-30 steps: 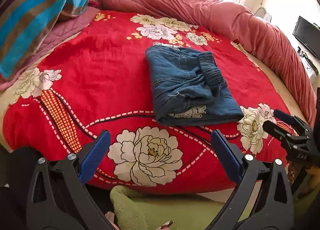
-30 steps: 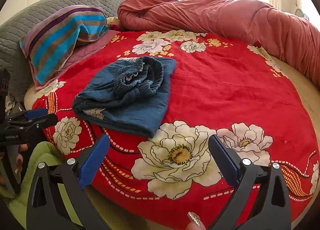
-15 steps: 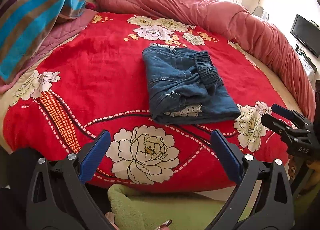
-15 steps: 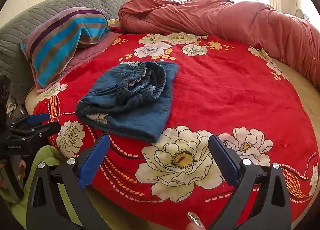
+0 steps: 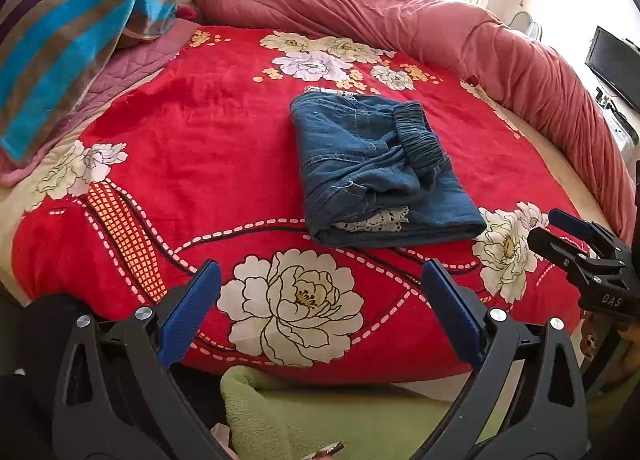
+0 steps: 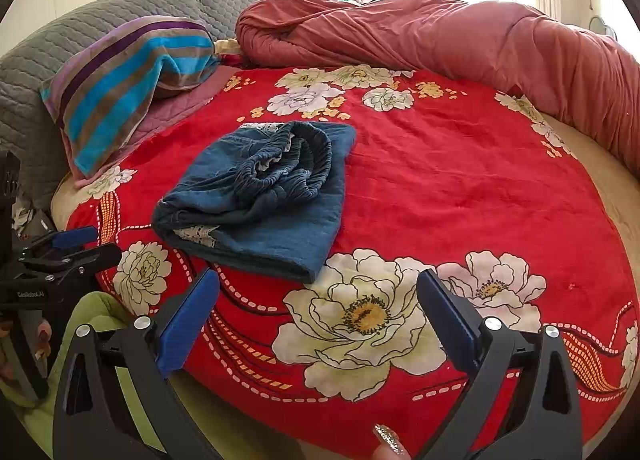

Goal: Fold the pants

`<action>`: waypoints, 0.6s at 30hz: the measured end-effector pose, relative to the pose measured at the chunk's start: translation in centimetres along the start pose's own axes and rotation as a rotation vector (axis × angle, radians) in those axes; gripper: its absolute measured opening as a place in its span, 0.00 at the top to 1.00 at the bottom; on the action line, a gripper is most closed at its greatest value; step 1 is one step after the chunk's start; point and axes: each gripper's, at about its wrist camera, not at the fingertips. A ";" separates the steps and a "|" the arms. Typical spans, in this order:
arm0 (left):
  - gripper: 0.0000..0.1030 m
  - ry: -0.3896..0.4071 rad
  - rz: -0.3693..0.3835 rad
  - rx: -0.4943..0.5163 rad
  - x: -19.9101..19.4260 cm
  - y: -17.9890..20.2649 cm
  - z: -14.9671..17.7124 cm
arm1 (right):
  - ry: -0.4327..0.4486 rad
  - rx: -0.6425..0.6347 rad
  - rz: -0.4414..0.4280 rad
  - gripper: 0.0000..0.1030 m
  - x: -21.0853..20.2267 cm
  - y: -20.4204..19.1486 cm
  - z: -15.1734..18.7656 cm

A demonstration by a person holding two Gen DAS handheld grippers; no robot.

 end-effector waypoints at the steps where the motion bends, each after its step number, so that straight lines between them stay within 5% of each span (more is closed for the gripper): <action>1: 0.09 0.000 -0.003 0.001 0.0 0.0 0.0 | 0.000 0.000 0.000 0.04 0.0 0.0 0.0; 18: 0.09 0.006 0.000 -0.005 -0.3 -0.1 -0.2 | -0.004 -0.005 0.004 0.04 0.1 0.1 0.1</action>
Point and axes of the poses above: each gripper's, at about its wrist camera, not at the fingertips, and x roughly the way its jaws point, y to its right, z to its underside, and after that the axes turned 13 degrees about -x, right-handed
